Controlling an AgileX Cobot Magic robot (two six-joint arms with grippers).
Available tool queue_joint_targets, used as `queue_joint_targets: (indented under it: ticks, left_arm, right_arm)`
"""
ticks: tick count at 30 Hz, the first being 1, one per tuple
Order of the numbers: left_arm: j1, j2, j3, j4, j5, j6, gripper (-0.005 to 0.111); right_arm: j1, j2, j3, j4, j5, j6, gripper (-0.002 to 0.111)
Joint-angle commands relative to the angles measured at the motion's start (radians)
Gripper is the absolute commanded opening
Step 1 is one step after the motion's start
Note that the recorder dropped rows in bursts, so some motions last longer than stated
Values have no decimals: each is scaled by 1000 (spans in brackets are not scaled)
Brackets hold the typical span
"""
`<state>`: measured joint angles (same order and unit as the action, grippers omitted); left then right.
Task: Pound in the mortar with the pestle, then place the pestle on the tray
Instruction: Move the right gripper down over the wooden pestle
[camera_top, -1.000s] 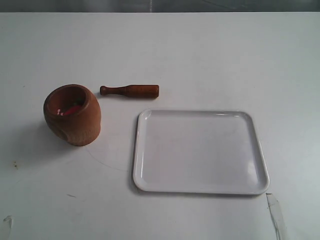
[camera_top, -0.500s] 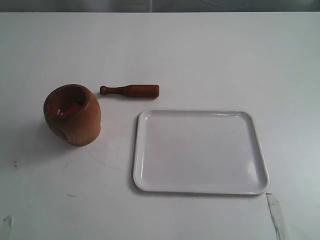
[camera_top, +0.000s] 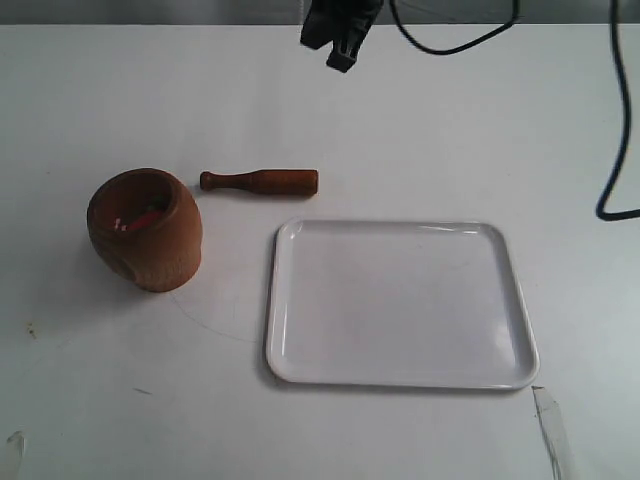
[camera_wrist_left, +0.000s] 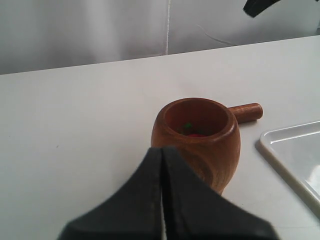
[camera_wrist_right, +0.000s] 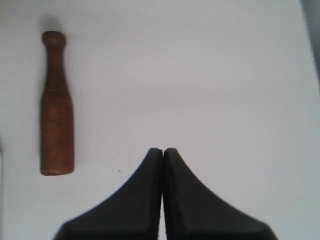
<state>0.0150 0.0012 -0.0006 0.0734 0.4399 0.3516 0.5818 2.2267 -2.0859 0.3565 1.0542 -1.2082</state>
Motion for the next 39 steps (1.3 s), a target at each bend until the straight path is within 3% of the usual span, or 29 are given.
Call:
queue_joint_targets:
  ticks: [1,10,15,18,23,25,39]
  left_arm:
    - [-8,-1,1,-7,-3,-8,0]
    - [-8,-1,1,-7,-3,-8,0]
    - [-8,-1,1,-7,-3,-8,0]
    - [-8,-1,1,-7,-3,-8,0]
    - [-8,-1,1,-7,-3,-8,0]
    - [-8,-1,1,-7,-3,-8,0]
    - [-8,-1,1,-7,-3,-8,0]
  right_arm:
    - [59,129,-148,16,167,-67,0]
    - [180,255,-220,-71,167,-84,0]
    - [187,258,-219,-97,167,-33,2]
    - [187,258,-219,-44,167,-30,17]
    - [190,258,-219,45,127,-47,55]
    - [197,258,-219,35,101,-42,62]
    - [237,325,-219,-47,64,69,63]
